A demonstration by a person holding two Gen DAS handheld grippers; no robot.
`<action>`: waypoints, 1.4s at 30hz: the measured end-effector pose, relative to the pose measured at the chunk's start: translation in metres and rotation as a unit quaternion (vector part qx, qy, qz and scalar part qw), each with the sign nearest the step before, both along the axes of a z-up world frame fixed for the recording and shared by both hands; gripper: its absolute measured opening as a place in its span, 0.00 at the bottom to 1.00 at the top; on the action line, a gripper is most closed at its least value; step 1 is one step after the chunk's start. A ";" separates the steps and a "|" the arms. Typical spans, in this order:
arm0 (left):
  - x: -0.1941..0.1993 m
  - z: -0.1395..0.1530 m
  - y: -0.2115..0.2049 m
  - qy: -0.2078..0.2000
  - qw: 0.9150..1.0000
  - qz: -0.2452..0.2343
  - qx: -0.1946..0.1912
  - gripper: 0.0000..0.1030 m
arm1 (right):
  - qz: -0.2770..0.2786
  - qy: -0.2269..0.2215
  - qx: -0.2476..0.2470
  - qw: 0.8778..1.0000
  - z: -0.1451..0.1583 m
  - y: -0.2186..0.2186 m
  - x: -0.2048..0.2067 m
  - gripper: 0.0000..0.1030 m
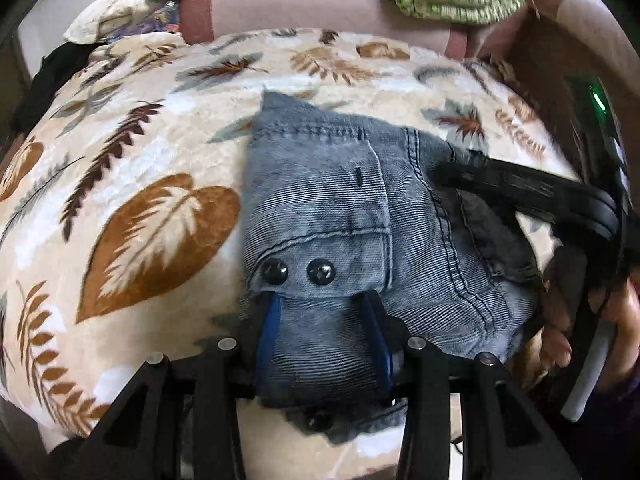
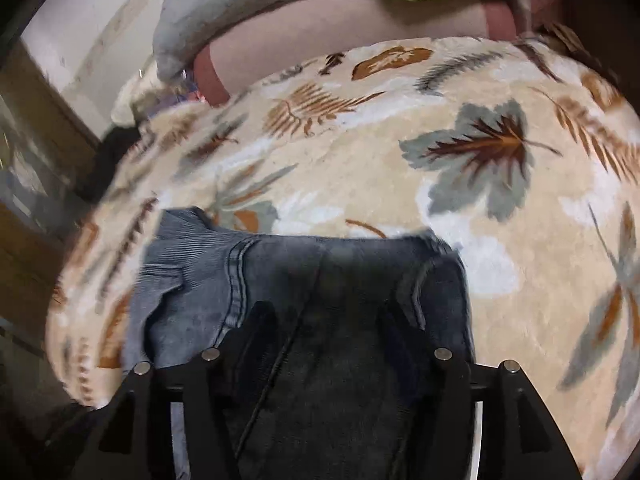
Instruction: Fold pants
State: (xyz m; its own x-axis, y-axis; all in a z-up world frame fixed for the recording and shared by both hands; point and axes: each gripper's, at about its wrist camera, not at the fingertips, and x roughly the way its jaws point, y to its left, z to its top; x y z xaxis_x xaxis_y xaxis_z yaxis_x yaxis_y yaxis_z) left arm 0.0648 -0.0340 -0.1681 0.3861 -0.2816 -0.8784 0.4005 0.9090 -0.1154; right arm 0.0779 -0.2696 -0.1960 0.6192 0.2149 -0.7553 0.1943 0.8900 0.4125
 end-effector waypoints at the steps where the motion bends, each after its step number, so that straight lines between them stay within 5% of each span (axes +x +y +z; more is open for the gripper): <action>1: -0.004 0.006 0.005 -0.010 1.000 0.010 0.004 0.43 | -0.002 -0.012 0.004 1.000 0.005 -0.002 -0.008 0.60; 8: -0.032 0.066 0.028 -0.141 0.986 0.063 0.063 0.68 | 0.001 -0.073 -0.023 0.997 0.047 -0.010 -0.076 0.63; 17: -0.057 0.127 0.039 -0.249 0.960 0.102 0.082 0.77 | -0.005 -0.144 -0.053 0.988 0.099 -0.001 -0.135 0.67; 42: -0.066 0.165 0.053 -0.292 0.942 0.138 0.090 0.77 | 0.034 -0.211 -0.087 0.973 0.144 0.036 -0.163 0.69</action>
